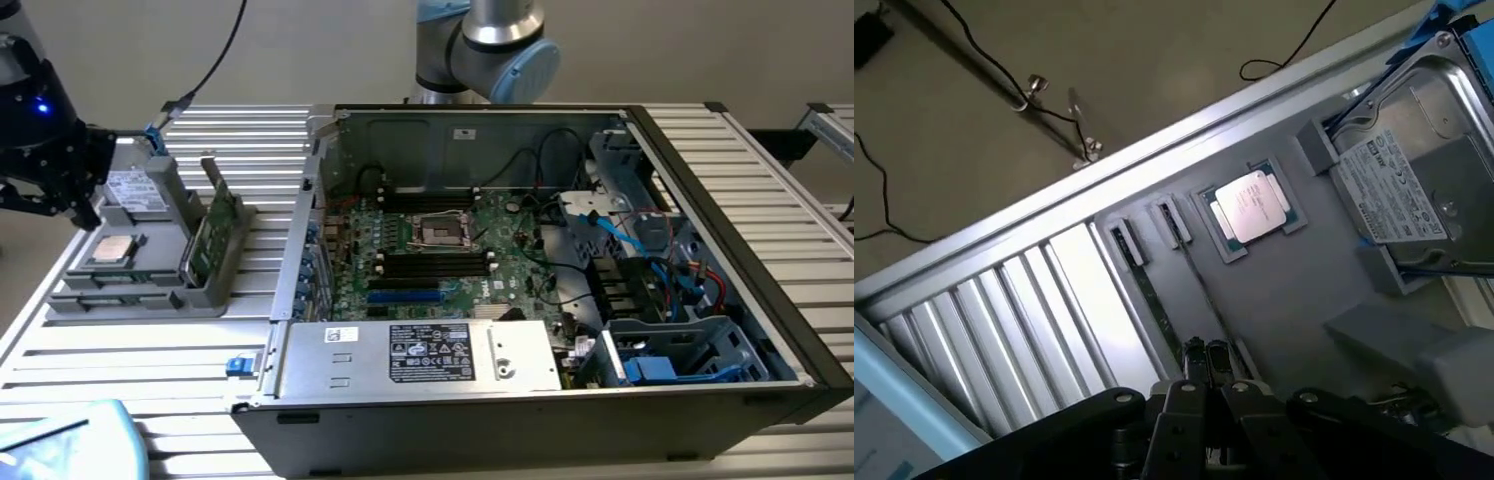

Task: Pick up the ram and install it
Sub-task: 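Pick up the ram and move it above insertion slot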

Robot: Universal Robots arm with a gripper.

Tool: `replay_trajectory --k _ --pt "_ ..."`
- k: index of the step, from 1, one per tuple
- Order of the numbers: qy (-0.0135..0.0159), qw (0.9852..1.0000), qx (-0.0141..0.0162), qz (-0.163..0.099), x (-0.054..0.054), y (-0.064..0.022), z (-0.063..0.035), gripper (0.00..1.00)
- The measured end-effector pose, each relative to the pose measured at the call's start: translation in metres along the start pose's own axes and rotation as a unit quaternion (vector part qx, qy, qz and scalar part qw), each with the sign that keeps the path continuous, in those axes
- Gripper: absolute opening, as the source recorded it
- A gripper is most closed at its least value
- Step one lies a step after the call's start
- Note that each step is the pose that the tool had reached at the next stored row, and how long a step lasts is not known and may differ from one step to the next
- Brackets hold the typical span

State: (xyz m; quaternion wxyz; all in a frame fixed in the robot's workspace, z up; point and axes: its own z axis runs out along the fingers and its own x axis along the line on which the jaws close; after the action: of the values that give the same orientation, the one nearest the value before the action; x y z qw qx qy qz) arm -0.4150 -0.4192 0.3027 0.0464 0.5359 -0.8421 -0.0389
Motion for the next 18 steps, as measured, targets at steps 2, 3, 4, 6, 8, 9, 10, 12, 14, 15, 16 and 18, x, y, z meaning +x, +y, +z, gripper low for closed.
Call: replay_trajectory --k 2,3,4,6,8,9,10,12,14,15,16,18 --pt "0.0019 0.9998 0.0006 -0.017 0.000 -0.0001 0.0008 0.11" --pt "0.0030 0.9996 0.0010 -0.026 0.000 -0.0001 0.0012 0.11" --pt "0.0040 0.9994 0.0013 -0.035 0.000 -0.0002 0.0015 0.11" --pt "0.0061 0.9985 0.0019 -0.053 0.000 -0.0003 0.0024 0.11" --pt "0.0082 0.9974 0.0027 -0.072 0.000 -0.0004 0.0039 0.11" --pt "0.0092 0.9967 0.0029 -0.080 0.000 -0.0004 0.0048 0.11" --pt "0.0101 0.9961 0.0031 -0.088 0.000 -0.0003 0.0060 0.11" --pt "0.0118 0.9946 0.0037 -0.103 0.000 -0.0001 0.0084 0.11" --pt "0.0137 0.9928 0.0043 -0.119 0.000 0.0001 0.0104 0.11" --pt "0.0147 0.9917 0.0047 -0.127 0.000 0.0002 0.0115 0.11" --pt "0.0156 0.9906 0.0050 -0.136 0.000 0.0003 0.0126 0.11" --pt "0.0174 0.9884 0.0055 -0.151 0.001 0.0008 0.0149 0.11"
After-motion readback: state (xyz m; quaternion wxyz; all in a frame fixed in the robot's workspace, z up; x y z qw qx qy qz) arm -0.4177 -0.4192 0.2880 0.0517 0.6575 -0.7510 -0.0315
